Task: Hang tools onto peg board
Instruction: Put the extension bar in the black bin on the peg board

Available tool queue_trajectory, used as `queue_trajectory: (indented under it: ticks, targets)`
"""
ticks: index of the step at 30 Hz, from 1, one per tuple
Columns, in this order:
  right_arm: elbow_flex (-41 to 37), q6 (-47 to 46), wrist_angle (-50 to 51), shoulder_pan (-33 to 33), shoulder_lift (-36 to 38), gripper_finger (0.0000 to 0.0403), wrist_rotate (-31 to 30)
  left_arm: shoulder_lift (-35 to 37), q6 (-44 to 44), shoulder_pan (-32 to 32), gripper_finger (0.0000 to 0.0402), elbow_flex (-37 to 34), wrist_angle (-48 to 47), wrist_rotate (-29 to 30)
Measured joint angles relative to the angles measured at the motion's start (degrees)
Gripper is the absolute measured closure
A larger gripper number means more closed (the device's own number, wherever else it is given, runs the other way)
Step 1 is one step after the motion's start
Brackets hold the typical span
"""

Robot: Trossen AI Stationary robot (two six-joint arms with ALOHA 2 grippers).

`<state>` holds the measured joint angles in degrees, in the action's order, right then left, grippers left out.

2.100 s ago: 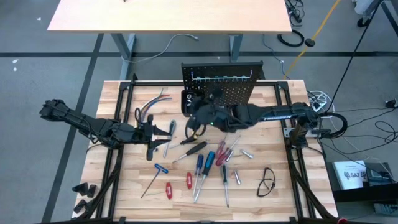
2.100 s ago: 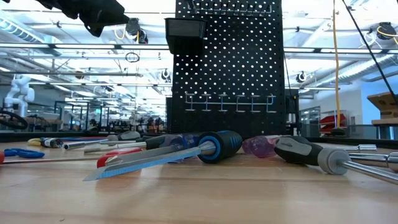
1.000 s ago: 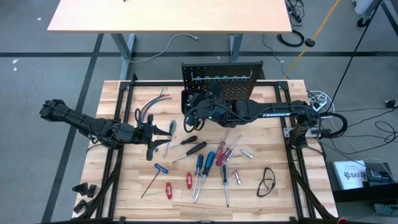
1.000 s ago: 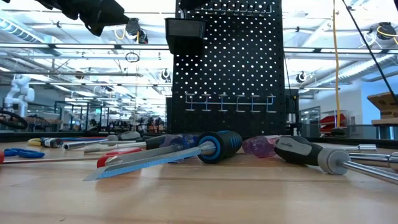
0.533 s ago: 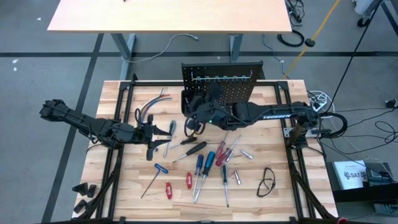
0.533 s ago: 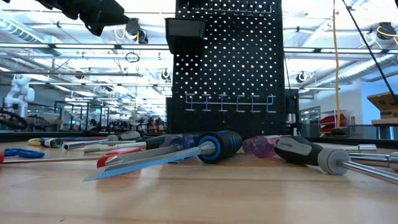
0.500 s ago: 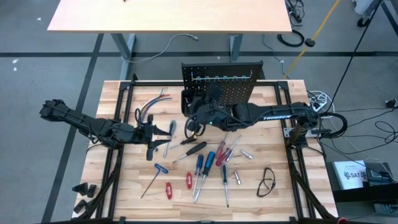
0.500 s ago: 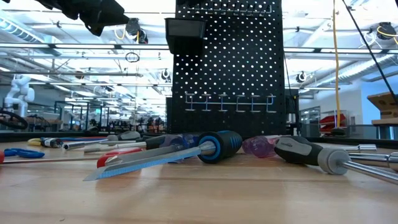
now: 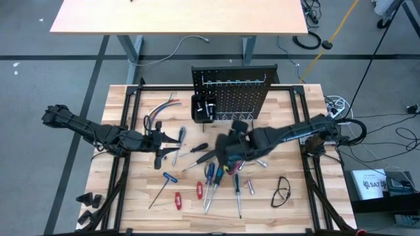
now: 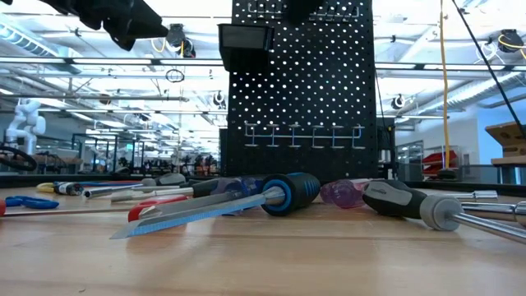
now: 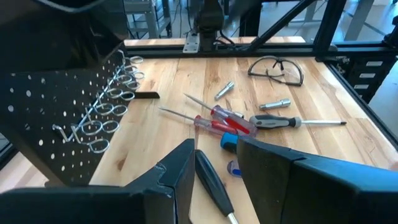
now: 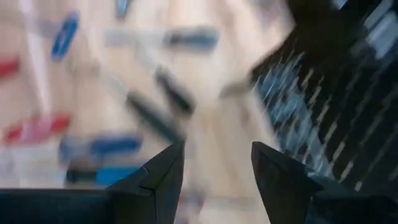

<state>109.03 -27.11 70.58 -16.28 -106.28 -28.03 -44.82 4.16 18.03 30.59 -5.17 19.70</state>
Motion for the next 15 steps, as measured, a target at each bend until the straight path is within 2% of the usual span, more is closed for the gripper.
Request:
queue_trajectory:
  ticks: [7,10,15]
  targets:
    - [-8.76,-14.17,5.23,-7.92,0.0,0.0222,2.68,-0.04,0.41,-0.01,0.0275,0.0,0.0,-0.01]
    - [-13.7,-21.1,6.05,-8.67,0.0,0.0222,4.81,-0.05,1.53,-0.01,0.0275,0.0,0.05,0.01]
    - [-24.88,-27.45,5.17,-8.79,3.33,0.0222,9.95,-0.07,2.6,0.02,0.0275,0.0,0.11,0.0]
